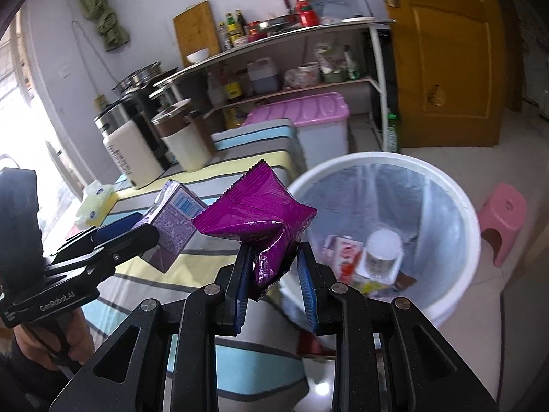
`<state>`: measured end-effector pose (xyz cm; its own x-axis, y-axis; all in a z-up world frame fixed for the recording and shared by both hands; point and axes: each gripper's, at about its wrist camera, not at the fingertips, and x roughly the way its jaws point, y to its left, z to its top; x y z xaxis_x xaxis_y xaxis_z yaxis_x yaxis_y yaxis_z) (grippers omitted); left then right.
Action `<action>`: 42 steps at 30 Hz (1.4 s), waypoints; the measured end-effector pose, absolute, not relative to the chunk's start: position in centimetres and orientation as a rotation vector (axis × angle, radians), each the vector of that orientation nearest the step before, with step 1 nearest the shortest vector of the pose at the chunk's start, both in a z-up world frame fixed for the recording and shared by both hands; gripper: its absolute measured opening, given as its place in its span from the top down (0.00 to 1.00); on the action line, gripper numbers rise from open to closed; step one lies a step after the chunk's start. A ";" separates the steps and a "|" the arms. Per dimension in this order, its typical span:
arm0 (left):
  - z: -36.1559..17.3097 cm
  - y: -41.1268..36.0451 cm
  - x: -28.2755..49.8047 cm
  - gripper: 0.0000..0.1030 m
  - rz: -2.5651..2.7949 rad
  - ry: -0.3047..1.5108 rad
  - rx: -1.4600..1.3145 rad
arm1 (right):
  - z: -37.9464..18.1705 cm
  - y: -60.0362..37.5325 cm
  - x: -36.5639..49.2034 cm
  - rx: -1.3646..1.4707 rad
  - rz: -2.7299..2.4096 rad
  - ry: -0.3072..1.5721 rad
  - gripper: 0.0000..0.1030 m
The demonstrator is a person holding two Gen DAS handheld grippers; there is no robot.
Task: Collect trash
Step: 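Carry the juice carton and purple packet over the trash bin with both tools, then open both tools over the bin to drop the carton and packet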
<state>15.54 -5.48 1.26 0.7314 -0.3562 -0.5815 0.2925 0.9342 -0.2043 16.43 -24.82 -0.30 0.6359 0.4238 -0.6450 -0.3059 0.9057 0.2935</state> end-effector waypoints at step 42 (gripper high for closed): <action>-3.1 -13.5 23.1 0.47 -0.523 0.774 -0.062 | -4.0 -31.0 18.9 0.152 0.205 0.869 0.69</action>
<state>23.08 -13.48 -3.12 0.5950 -0.4722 -0.6504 0.4276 0.8712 -0.2413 18.88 -31.05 -4.03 0.6277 0.2399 -0.7405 -0.1169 0.9696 0.2150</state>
